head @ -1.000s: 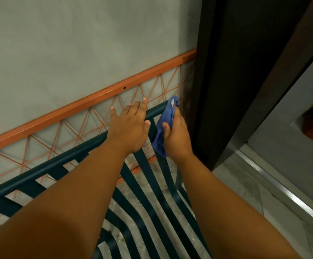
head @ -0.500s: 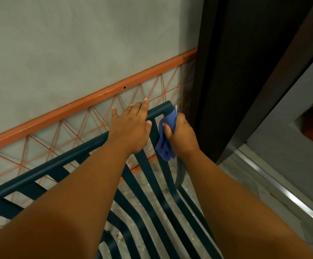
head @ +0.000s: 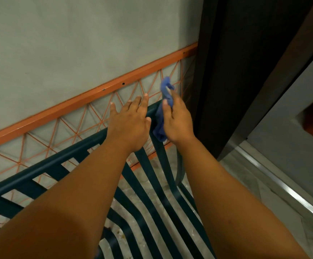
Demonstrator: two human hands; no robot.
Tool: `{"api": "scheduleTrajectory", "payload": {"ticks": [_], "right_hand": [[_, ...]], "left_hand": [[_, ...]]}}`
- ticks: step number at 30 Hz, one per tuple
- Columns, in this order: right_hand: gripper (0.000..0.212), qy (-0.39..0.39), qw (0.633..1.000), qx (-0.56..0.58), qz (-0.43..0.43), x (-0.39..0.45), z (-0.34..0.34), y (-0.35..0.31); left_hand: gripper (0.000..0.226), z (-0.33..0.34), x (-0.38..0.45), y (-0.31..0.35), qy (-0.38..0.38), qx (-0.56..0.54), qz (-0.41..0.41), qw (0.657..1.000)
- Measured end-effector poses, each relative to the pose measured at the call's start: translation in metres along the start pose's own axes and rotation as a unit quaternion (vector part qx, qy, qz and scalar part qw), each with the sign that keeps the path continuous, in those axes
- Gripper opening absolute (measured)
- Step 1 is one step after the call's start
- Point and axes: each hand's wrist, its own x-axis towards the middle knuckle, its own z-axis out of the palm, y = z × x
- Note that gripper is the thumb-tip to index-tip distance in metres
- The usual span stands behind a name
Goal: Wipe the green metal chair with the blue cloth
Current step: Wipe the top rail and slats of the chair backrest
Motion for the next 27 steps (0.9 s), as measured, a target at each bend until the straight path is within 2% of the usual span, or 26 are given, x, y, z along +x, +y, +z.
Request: {"api": "scheduleTrajectory", "payload": {"ticks": [2,3,5,8,11,13,16,18,20,22,24,26,27], "right_hand": [[0.037,-0.015,0.995,-0.049,-0.082,0.012,0.006,-0.006],[0.037,-0.026,0.996,-0.047,-0.075,0.016,0.007,-0.005],[0.036,-0.042,0.998,0.030,0.025,0.016,0.001,0.000],[0.031,-0.061,0.961,0.157,0.220,0.003,-0.011,0.024],[0.025,-0.118,0.921,0.150,0.339,-0.021,-0.019,0.053],[0.034,-0.144,0.910,0.134,0.366,-0.019,-0.024,0.061],[0.038,-0.139,0.923,0.142,0.329,0.000,-0.026,0.041],[0.037,-0.102,0.954,0.158,0.234,0.007,-0.018,0.020],[0.041,-0.044,0.983,0.107,0.141,-0.003,-0.005,0.010],[0.050,0.008,0.995,0.035,0.090,-0.027,0.011,0.019],[0.058,0.051,0.991,-0.078,0.096,-0.049,0.027,0.042],[0.064,0.069,0.968,-0.176,0.165,-0.063,0.032,0.056],[0.069,0.058,0.959,-0.185,0.205,-0.062,0.032,0.056]], "left_hand": [[0.059,-0.001,0.000,0.001,0.005,0.003,0.000,1.000],[0.059,-0.001,0.000,0.001,0.005,0.005,0.000,1.000],[0.059,-0.001,0.000,0.000,0.000,0.008,-0.001,1.000],[0.060,-0.001,-0.001,0.000,0.003,0.006,-0.002,1.000],[0.060,-0.001,-0.001,0.000,0.008,0.008,-0.002,1.000],[0.059,-0.001,-0.002,0.000,0.012,0.011,-0.004,1.000],[0.059,0.000,-0.001,0.001,0.008,0.013,-0.003,1.000],[0.060,0.000,-0.001,0.001,0.008,0.010,-0.005,1.000],[0.060,0.000,-0.001,0.001,0.007,0.007,-0.006,1.000],[0.060,0.000,-0.002,0.001,0.011,0.007,-0.007,1.000],[0.060,0.000,-0.002,0.001,0.012,0.011,-0.007,1.000],[0.060,0.000,-0.002,0.001,0.009,0.013,-0.004,1.000],[0.060,0.001,-0.002,0.001,0.011,0.015,-0.003,1.000]]}}
